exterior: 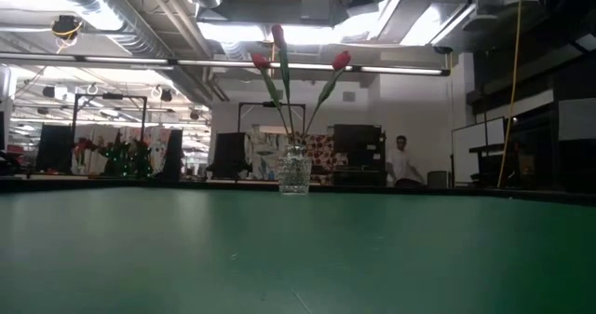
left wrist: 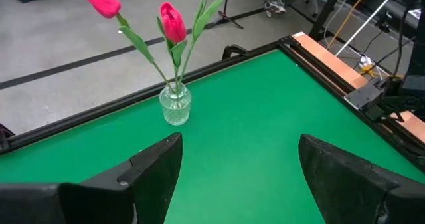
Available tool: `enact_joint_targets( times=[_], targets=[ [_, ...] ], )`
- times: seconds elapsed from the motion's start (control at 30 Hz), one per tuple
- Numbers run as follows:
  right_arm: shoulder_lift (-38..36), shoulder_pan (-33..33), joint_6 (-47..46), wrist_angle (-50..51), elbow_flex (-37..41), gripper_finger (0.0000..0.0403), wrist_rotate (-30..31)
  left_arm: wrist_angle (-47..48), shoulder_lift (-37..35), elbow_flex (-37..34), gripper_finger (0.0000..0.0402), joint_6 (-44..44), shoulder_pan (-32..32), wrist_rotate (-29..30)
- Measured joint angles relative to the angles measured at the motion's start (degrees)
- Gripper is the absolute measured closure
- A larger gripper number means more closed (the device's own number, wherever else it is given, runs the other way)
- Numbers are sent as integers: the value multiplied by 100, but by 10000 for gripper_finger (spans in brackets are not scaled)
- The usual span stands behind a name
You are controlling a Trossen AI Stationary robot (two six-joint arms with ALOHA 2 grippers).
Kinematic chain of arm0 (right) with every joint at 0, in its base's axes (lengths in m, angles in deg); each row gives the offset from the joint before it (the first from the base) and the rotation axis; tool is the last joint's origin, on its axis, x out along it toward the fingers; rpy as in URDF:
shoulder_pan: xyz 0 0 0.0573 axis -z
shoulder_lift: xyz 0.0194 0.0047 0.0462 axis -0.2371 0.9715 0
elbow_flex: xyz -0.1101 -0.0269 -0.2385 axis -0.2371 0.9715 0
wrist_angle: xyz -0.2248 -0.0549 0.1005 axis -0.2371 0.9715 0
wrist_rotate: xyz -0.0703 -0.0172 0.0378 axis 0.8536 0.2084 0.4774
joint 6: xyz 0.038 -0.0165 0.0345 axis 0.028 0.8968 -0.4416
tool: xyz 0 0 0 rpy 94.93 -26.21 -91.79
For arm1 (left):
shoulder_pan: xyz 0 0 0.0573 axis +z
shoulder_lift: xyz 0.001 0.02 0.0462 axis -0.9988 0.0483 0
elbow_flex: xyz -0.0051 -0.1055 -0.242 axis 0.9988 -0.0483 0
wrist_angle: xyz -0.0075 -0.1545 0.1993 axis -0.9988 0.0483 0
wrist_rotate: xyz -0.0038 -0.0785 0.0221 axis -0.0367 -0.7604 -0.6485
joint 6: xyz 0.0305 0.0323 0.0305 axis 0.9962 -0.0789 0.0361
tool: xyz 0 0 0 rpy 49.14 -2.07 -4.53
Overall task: Sort flowers into vase by color
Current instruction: Put the white flower into the bottom right transparent vase
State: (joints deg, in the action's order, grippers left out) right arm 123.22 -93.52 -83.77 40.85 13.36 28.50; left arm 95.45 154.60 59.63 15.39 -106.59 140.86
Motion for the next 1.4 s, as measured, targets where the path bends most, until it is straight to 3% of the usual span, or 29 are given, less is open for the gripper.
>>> enact_joint_targets(
  times=[0.17,0.53,0.97,1.17,1.4],
  targets=[
    [0,-62,0,-7,0,403,0,-1,0,0,107,-11,0,57],
    [170,-1094,-166,-234,0,403,-17,-6,2,0,107,-214,0,71],
    [1258,-89,-1160,-161,47,403,-15,-43,101,4,107,-466,4,84],
    [1255,65,-2353,-228,674,403,-57,-36,156,4,107,-478,31,106],
    [1106,423,-2383,-74,713,403,-50,-43,186,4,107,-485,37,115]
  ],
)
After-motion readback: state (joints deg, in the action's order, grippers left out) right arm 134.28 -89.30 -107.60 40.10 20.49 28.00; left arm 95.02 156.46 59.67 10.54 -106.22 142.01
